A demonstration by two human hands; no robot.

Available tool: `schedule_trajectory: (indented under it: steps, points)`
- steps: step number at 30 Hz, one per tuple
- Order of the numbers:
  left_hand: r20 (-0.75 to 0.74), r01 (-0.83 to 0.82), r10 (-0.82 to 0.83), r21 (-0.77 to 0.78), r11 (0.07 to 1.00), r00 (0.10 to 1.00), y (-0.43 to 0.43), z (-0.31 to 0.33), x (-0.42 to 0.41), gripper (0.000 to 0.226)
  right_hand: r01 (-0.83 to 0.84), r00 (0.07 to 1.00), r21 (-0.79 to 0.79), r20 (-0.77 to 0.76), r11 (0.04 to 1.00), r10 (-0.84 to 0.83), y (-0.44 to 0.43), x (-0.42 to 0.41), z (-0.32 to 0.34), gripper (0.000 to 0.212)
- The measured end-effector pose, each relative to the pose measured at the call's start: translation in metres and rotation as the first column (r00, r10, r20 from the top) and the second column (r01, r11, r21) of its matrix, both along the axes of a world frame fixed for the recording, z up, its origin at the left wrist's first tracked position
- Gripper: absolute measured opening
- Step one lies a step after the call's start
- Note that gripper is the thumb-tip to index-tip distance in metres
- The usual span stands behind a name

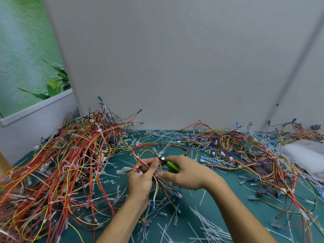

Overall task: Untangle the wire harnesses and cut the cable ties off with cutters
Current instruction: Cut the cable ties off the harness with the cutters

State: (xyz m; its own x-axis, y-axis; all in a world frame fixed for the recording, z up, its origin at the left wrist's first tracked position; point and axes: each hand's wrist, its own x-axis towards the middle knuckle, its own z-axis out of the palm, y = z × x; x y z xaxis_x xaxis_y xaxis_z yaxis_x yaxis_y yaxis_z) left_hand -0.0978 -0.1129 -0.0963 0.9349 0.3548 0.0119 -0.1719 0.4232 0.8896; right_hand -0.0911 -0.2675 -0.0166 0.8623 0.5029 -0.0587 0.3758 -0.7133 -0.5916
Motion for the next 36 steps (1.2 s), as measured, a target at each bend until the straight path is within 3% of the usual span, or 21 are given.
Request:
schedule_trajectory:
  steps: [7,19,22,29,36]
  points:
    - [0.003,-0.006,0.006,0.066,0.998,1.000,0.001,-0.005,0.002,0.004,0.067,0.992,-0.059,0.109,0.996,-0.060,0.004,-0.001,-0.003,0.033]
    - [0.014,-0.027,0.026,0.130,0.991,1.000,-0.003,-0.001,0.000,0.013,0.011,1.000,-0.092,-0.013,0.996,-0.012,-0.001,-0.004,0.006,0.045]
    - [0.024,-0.016,0.013,0.152,0.988,1.000,-0.001,-0.001,-0.001,0.003,0.023,1.000,-0.097,0.000,0.995,-0.023,-0.001,-0.005,0.007,0.040]
    - [0.024,-0.019,0.015,0.170,0.985,1.000,-0.002,-0.005,0.000,0.008,0.063,0.997,-0.061,-0.030,0.996,-0.065,0.000,-0.005,0.006,0.025]
    - [0.011,-0.030,0.029,0.131,0.991,1.000,-0.002,0.000,0.000,0.013,0.020,1.000,-0.098,-0.008,0.995,-0.021,0.002,-0.004,0.005,0.041]
